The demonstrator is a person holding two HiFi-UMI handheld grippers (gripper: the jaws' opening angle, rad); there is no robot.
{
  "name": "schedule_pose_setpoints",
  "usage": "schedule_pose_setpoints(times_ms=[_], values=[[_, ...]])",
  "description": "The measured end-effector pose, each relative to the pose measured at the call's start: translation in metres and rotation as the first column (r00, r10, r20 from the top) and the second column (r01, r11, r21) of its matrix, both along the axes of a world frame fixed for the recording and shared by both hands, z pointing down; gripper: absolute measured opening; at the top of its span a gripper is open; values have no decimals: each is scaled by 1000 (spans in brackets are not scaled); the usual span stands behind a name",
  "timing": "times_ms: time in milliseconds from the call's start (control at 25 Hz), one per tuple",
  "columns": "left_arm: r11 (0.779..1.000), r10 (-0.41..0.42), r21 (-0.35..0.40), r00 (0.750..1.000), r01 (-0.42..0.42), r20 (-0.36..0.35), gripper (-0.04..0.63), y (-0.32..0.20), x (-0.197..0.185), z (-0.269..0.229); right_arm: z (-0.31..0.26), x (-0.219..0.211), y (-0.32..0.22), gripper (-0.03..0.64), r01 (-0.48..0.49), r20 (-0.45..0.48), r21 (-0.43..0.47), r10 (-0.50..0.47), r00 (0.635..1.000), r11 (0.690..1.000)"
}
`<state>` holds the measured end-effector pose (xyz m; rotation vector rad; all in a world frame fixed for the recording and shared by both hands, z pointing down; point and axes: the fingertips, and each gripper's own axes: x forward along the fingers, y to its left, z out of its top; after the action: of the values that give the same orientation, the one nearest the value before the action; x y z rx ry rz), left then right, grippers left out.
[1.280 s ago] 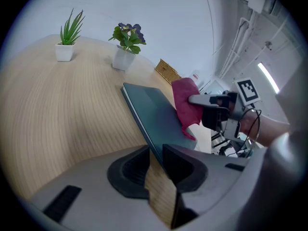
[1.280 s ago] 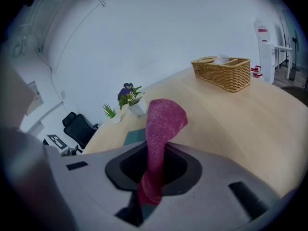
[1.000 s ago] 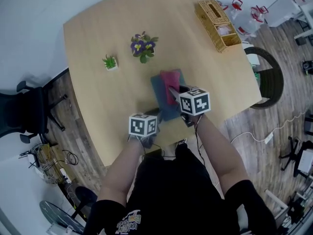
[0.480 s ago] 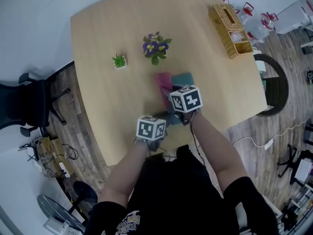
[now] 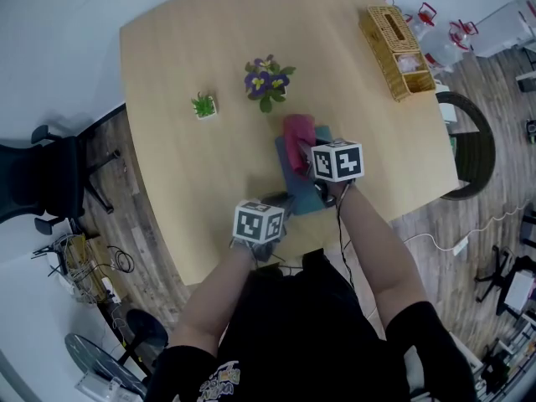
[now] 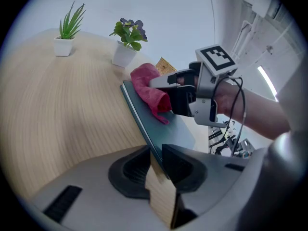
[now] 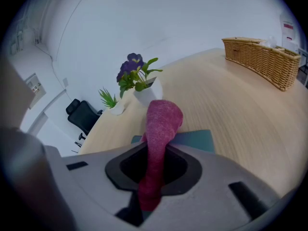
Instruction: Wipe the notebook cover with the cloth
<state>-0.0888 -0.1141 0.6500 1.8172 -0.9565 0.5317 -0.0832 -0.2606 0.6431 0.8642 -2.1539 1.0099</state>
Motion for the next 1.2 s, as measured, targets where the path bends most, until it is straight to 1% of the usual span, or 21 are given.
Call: schedule_pose_setpoints(times_ms=[200, 520, 720, 880, 1200], values=[[1000, 1, -2, 1000, -1, 1, 71, 0, 0, 0, 1, 30, -10, 69, -76, -11, -7, 76, 997, 997], [1000, 0, 0, 1000, 0, 2, 71, 1, 0, -1, -2, 60, -16, 69, -136, -28, 3, 136, 990, 991], [1000, 8, -10, 1000, -8, -23, 71, 7, 4, 6, -2, 82, -17, 69, -197, -20, -8, 197, 980, 980], [1000, 7, -8, 1000, -7, -19, 71, 7, 4, 7, -1, 93, -11, 69, -212, -20, -9, 212, 977, 977], [1000, 6, -1, 1000, -6, -12, 71, 6, 5, 7, 0, 115, 14, 69, -211, -19, -13, 211, 977, 977]])
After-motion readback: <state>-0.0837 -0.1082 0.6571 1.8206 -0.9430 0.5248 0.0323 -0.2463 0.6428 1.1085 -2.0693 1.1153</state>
